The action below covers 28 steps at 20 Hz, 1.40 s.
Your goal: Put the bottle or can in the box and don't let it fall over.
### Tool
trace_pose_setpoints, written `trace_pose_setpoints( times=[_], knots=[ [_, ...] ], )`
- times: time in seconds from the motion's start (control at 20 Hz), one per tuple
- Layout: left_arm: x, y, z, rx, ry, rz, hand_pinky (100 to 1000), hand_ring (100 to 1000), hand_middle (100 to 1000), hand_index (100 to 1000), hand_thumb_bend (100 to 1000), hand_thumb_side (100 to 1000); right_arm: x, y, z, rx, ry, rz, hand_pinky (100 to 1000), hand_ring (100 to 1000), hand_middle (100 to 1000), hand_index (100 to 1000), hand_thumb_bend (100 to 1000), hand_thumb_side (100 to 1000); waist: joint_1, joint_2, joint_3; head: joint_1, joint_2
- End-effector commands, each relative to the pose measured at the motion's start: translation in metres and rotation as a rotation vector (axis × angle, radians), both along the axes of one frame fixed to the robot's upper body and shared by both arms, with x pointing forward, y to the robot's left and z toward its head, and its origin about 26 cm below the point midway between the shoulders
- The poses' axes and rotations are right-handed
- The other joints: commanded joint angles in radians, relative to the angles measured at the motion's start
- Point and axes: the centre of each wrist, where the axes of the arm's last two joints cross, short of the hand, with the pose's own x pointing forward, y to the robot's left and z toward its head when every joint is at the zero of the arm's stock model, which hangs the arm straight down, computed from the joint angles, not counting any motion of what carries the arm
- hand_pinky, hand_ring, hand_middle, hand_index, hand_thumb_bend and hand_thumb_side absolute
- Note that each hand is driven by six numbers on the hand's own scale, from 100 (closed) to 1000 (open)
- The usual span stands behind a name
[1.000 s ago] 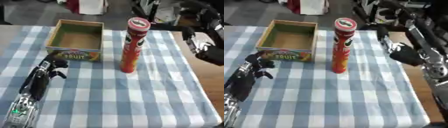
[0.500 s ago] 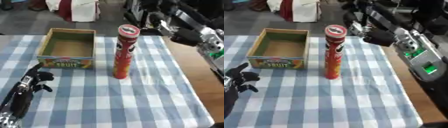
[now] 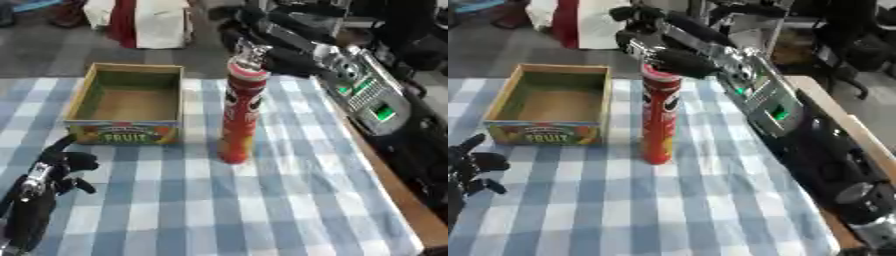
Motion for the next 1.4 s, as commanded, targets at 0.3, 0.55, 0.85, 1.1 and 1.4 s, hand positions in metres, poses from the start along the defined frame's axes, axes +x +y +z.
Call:
trace_pose_setpoints(
  times=[0.3, 0.55, 0.85, 1.1, 1.4],
  knots=[
    [0.002, -0.001, 0.008, -0.004, -0.030, -0.002, 508, 727, 657, 982, 207, 1000, 0.035, -0.012, -0.018, -0.142, 0.016, -0.049, 985, 961, 979, 1000, 100, 1000, 0.006, -0.011, 0.000, -0.013, -0.015],
    [0.002, -0.001, 0.008, -0.005, -0.030, 0.000, 508, 728, 657, 982, 207, 1000, 0.050, -0.023, -0.032, -0.205, -0.004, -0.079, 1000, 982, 994, 1000, 100, 1000, 0.007, -0.011, -0.001, -0.016, -0.016],
    [0.002, -0.001, 0.008, -0.005, -0.030, 0.003, 508, 728, 657, 982, 207, 1000, 0.053, -0.029, -0.036, -0.239, -0.063, -0.108, 1000, 973, 987, 1000, 100, 1000, 0.007, -0.010, -0.003, -0.020, -0.018],
    [0.002, 0.000, 0.008, -0.005, -0.030, 0.007, 509, 729, 657, 982, 207, 1000, 0.052, -0.029, -0.034, -0.281, -0.073, -0.094, 1000, 975, 988, 1000, 100, 1000, 0.007, -0.011, -0.005, -0.023, -0.020],
    [0.002, 0.000, 0.008, -0.005, -0.030, 0.008, 509, 730, 656, 982, 207, 1000, 0.046, -0.026, -0.023, -0.270, -0.133, -0.079, 1000, 965, 983, 1000, 100, 1000, 0.008, -0.011, -0.008, -0.028, -0.021]
  ],
)
